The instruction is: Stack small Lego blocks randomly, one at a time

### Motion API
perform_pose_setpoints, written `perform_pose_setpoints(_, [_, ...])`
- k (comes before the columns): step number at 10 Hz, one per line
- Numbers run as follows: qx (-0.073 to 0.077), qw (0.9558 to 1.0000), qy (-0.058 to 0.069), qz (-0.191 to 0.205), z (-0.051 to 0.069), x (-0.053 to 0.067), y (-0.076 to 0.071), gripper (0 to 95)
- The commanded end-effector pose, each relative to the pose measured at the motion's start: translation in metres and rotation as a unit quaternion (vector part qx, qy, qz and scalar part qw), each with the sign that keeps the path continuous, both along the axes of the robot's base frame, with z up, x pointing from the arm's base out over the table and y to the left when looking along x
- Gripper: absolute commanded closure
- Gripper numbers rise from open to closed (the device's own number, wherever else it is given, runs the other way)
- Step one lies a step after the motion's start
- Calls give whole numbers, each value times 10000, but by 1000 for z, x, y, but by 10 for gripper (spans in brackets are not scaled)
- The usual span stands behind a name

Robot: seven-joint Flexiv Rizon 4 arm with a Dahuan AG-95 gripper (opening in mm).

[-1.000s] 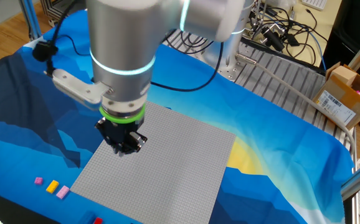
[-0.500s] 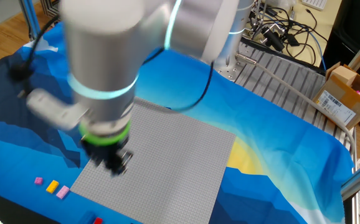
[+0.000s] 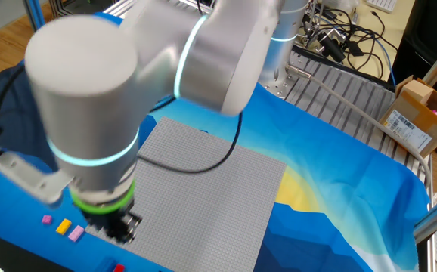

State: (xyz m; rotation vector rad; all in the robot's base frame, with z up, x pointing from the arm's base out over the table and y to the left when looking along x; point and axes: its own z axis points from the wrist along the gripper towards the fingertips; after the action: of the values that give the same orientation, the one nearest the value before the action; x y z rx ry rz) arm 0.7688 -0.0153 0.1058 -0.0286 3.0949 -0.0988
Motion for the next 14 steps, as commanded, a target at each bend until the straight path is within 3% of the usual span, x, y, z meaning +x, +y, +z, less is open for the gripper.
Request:
perform_pose_setpoints(1, [17,10000,6,45,-10,19,-3,570])
perform_pose_setpoints(3, [20,10000,-3,58,-22,27,-5,570])
perform_pose_setpoints(8, [24,9998,-196,101,-60,26,-6,570])
perform_pose_setpoints(10, [58,9997,-231,94,-69,25,-7,570])
perform_pose_setpoints(14, [113,9996,-221,95,-74,26,-8,570])
